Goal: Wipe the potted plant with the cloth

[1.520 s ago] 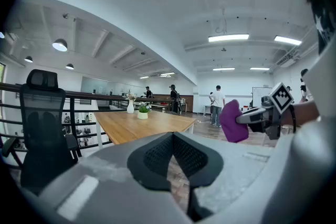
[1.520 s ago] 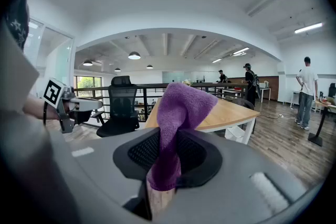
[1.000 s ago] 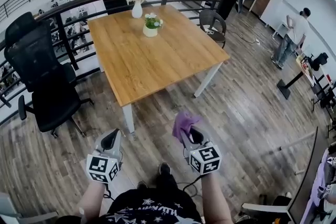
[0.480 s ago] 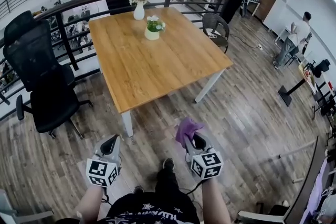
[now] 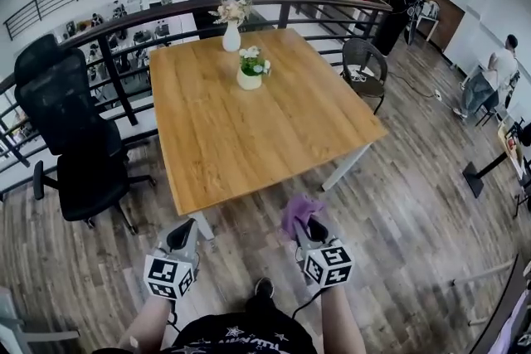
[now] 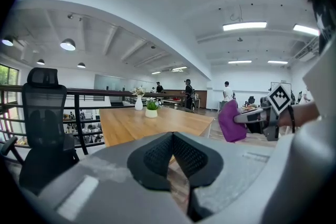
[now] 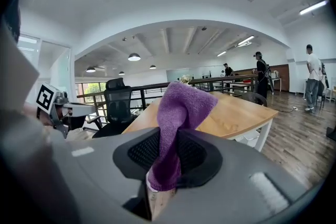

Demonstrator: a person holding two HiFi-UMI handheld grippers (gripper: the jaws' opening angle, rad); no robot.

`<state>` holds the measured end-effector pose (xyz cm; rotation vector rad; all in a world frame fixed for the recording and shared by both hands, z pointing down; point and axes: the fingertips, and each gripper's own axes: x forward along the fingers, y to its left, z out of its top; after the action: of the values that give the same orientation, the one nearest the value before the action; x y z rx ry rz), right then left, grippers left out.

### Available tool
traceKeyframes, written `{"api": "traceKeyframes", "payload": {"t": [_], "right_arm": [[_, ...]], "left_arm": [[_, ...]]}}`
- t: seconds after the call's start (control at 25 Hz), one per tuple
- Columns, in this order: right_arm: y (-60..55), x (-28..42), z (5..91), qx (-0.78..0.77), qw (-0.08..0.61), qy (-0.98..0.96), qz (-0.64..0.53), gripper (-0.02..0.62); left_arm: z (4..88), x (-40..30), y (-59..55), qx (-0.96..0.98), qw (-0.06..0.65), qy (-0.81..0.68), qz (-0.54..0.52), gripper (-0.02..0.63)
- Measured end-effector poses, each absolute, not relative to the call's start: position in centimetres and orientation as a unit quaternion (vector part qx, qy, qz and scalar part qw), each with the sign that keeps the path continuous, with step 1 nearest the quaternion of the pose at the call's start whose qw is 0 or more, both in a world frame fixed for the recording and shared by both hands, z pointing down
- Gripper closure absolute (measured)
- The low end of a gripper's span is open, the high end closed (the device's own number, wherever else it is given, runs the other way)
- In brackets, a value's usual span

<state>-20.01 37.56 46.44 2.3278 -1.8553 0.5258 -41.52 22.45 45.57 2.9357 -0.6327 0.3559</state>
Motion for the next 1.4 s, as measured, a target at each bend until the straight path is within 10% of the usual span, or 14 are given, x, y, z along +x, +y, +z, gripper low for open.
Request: {"api": "traceKeyframes", "payload": {"t": [1.4], "right_arm": [[32.1, 0.3, 49.6, 0.748, 0.063, -0.624, 0.218, 0.509]], "left_arm": [[46.3, -24.2, 13.6, 0.95, 0.067, -0.275, 0.129, 0.604]]}}
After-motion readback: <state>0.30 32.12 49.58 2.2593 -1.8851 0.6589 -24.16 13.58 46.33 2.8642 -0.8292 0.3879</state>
